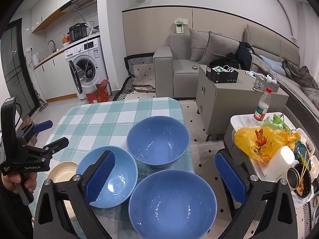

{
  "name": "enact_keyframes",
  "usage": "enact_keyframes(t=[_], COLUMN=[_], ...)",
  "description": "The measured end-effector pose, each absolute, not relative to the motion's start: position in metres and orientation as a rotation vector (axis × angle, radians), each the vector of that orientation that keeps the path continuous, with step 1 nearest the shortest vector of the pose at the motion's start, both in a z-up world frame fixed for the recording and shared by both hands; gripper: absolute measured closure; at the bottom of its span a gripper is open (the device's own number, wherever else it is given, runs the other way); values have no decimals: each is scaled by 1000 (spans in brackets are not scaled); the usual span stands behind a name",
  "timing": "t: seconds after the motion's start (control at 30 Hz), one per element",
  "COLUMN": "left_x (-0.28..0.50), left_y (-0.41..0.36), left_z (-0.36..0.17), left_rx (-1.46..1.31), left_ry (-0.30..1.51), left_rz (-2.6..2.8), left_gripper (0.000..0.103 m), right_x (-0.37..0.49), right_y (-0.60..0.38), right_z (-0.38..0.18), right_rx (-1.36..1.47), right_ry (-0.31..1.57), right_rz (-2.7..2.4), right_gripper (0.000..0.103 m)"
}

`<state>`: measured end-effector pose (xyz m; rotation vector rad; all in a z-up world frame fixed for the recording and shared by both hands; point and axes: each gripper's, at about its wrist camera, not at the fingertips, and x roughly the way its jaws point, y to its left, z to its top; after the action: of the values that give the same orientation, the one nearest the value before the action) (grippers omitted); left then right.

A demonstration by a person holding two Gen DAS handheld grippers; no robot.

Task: Organize plates and bowls
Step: 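Move both tools toward the blue bowls on the table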

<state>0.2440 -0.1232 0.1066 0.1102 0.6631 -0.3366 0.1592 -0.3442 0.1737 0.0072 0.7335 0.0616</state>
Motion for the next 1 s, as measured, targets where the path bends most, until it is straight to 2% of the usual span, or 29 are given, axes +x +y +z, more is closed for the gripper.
enact_keyframes(t=[1.0], left_x=[316], left_y=[-189], left_z=[80], left_rx=[188], left_ry=[762], left_rz=[-392], left_gripper=[0], right_x=[230], right_y=[-381], right_z=[127], right_rx=[81], right_ry=[853], right_rz=[73], right_gripper=[1])
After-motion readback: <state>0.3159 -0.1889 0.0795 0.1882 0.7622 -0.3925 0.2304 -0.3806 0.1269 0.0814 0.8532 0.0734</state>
